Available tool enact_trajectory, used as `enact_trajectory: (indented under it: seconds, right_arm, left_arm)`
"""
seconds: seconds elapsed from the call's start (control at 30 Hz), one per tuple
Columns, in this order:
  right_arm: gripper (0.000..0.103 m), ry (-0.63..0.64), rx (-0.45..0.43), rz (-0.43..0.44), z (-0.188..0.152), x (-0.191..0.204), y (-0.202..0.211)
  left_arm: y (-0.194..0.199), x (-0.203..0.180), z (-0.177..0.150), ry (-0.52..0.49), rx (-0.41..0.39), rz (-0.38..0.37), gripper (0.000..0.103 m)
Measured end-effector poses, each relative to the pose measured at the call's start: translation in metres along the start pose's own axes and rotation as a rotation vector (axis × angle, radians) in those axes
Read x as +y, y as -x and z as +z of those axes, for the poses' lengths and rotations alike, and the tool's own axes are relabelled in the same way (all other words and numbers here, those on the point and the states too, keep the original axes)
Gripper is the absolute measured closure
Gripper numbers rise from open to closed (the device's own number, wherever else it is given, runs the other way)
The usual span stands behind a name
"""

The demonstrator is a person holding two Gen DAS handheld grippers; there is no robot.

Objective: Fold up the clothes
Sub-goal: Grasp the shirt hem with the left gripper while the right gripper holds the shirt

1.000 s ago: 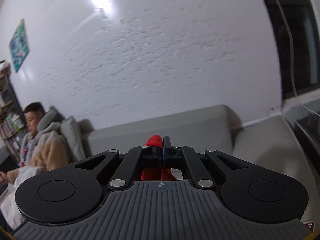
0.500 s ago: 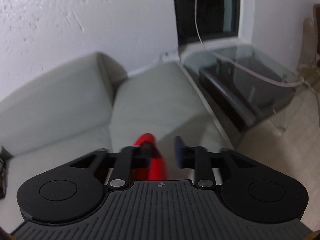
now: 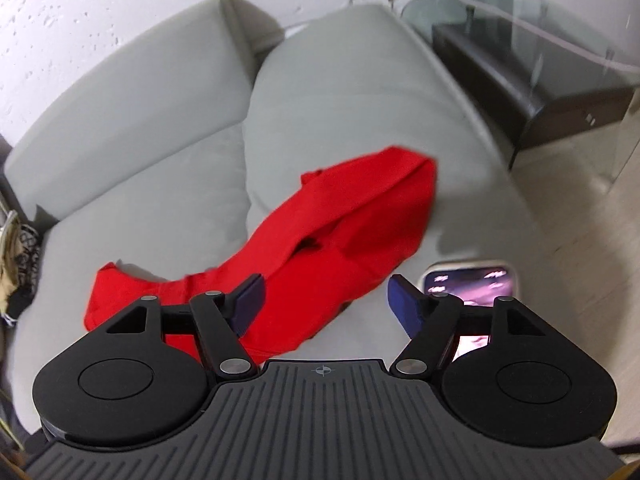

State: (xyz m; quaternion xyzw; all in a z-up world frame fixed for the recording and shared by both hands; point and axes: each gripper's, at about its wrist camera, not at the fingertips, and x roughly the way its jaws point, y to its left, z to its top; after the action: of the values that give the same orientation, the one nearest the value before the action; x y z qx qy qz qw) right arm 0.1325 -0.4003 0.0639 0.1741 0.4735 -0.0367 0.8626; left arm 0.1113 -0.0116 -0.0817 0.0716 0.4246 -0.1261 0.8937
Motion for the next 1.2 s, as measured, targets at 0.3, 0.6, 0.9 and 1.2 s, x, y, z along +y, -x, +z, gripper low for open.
enact_trajectory:
  seconds: [0.3,0.6,0.9,1.2]
  right_arm:
    - [0.059,-0.169,-0.023,-0.080,0.003,-0.015,-0.063]
    - [0.099,-0.211,-0.147,0.091,0.008,-0.010,0.004]
    - [0.070,-0.222,-0.031,0.136,0.017,0.003,0.024]
    - [0.053,-0.301,0.016,0.179,-0.018,-0.015,-0.004]
  left_arm:
    - [-0.007,0.018,0.012,-0.095,0.015,-0.027,0.098]
    - [0.081,0.083,0.047,-0.116,-0.063,-0.182,0.099]
    - [0.068,0.134,0.070,0.035,0.011,-0.188,0.070]
    - [0.056,0.137,0.010,0.341,0.014,-0.112,0.056]
